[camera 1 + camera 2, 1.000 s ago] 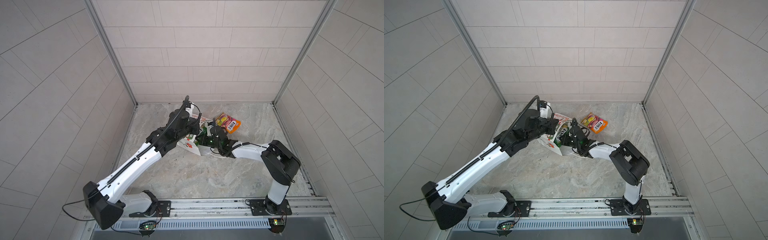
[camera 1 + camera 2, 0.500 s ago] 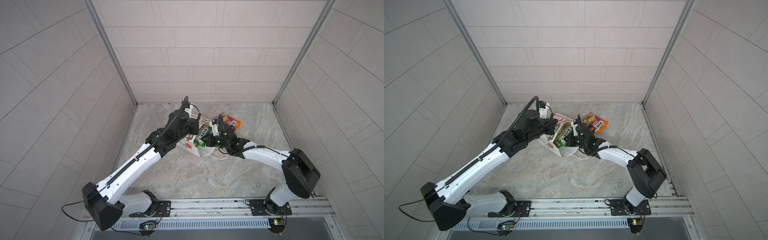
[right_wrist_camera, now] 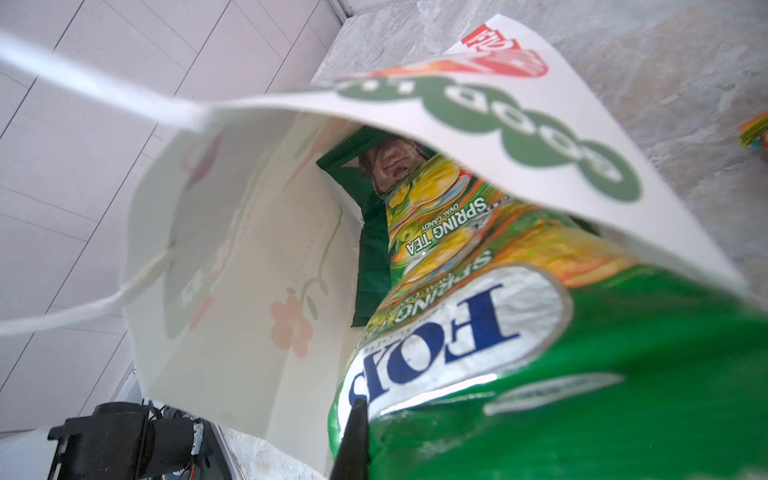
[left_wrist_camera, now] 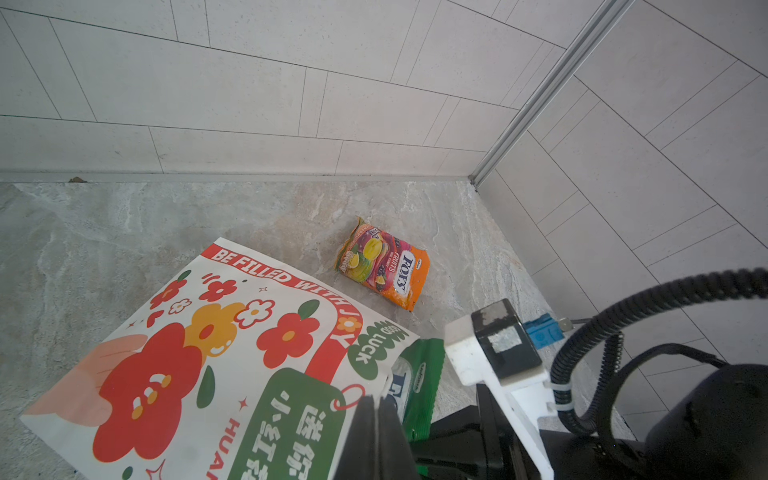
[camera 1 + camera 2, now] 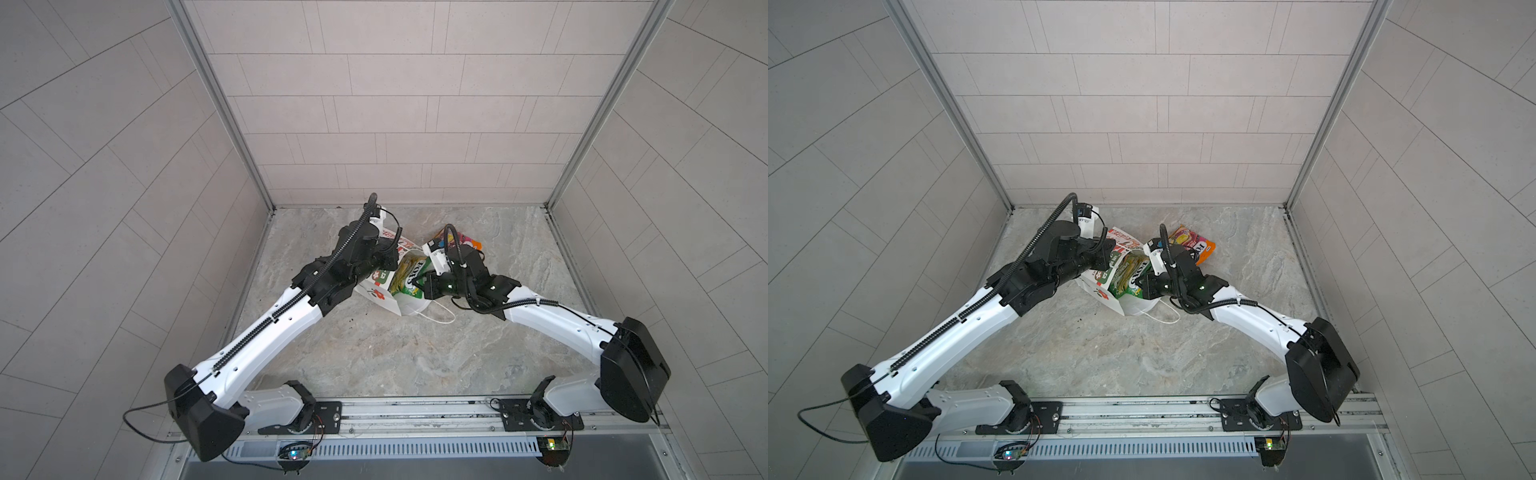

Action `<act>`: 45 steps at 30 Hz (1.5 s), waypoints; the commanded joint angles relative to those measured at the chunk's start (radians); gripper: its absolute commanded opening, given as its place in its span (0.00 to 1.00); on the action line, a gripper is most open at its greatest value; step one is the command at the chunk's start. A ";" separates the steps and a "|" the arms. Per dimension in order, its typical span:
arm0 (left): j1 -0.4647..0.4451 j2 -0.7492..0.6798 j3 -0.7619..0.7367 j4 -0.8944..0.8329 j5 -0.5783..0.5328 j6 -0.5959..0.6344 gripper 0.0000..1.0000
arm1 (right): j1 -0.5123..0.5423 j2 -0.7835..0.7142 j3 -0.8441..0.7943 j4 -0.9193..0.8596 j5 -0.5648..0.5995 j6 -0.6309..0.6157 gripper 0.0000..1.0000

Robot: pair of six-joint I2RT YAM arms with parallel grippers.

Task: Take the snacks out of the paper bag
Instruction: 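Pull the green packet out of the bag with the right gripper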

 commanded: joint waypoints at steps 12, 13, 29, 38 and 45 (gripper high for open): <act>-0.004 0.009 -0.002 0.016 -0.024 -0.016 0.00 | -0.010 -0.195 0.079 -0.108 -0.088 -0.138 0.00; -0.003 0.009 -0.002 0.016 -0.023 -0.016 0.00 | -0.012 -0.210 0.081 -0.114 -0.078 -0.140 0.00; -0.004 0.005 0.004 0.013 -0.017 -0.017 0.00 | -0.197 -0.374 0.094 -0.186 -0.074 -0.106 0.00; -0.004 0.012 0.011 0.014 -0.012 -0.015 0.00 | -0.356 -0.435 0.066 -0.218 -0.084 -0.072 0.00; -0.003 0.011 0.010 0.014 -0.010 -0.012 0.00 | -0.505 -0.412 0.037 -0.237 -0.122 -0.080 0.00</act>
